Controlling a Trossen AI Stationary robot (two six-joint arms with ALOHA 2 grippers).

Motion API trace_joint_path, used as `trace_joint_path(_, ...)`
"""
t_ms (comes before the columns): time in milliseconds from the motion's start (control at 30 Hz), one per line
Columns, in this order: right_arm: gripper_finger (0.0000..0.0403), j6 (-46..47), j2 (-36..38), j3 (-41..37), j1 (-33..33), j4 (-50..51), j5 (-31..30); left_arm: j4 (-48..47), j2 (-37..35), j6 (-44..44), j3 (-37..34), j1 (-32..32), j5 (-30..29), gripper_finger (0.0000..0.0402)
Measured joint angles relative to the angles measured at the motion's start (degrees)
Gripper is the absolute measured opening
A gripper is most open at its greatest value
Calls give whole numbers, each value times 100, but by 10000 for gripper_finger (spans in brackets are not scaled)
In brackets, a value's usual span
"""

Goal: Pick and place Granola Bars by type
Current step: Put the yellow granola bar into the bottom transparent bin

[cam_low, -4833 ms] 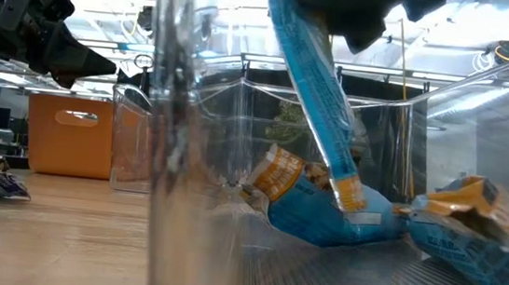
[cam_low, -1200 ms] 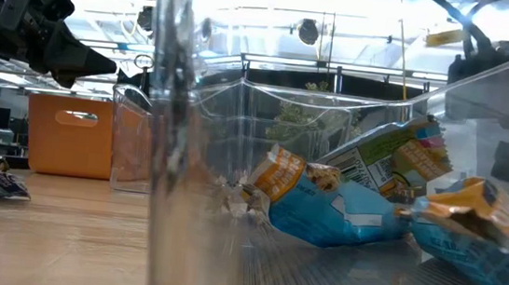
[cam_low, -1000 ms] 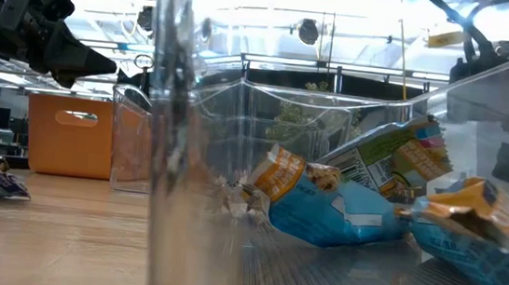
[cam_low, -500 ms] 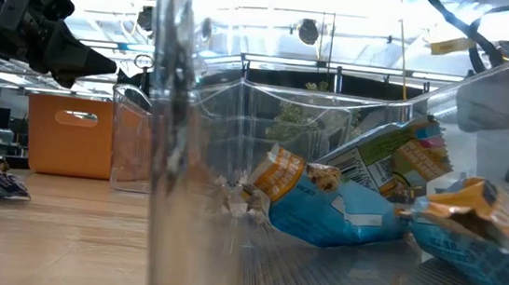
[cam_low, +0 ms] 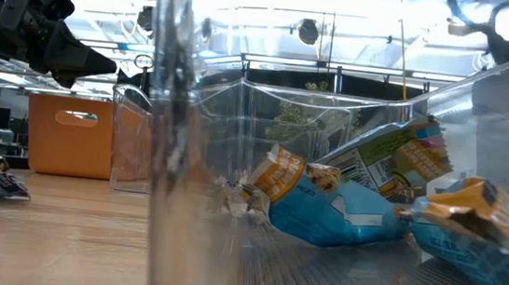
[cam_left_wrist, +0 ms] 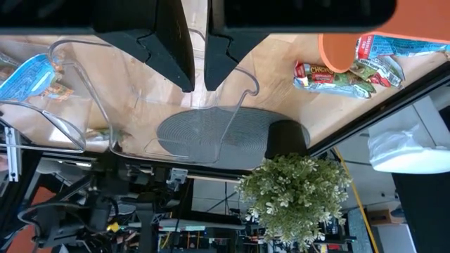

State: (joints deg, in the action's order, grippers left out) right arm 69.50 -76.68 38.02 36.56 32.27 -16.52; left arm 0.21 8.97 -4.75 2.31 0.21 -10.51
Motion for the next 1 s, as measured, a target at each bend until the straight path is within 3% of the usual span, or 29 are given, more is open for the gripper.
trace_joint_path(467, 2, -294, 996, -438, -7, 465, -1868, 0, 0, 0, 0, 0, 1, 37)
trace_joint_path(800, 1, -333, 1846, -1305, -9, -104, -2654, 0, 0, 0, 0, 2, 1, 37)
trace_joint_path(1000, 0, -1276, 2492, -1514, -17, -730, -3081, 0, 1, 0, 0, 2, 1, 37)
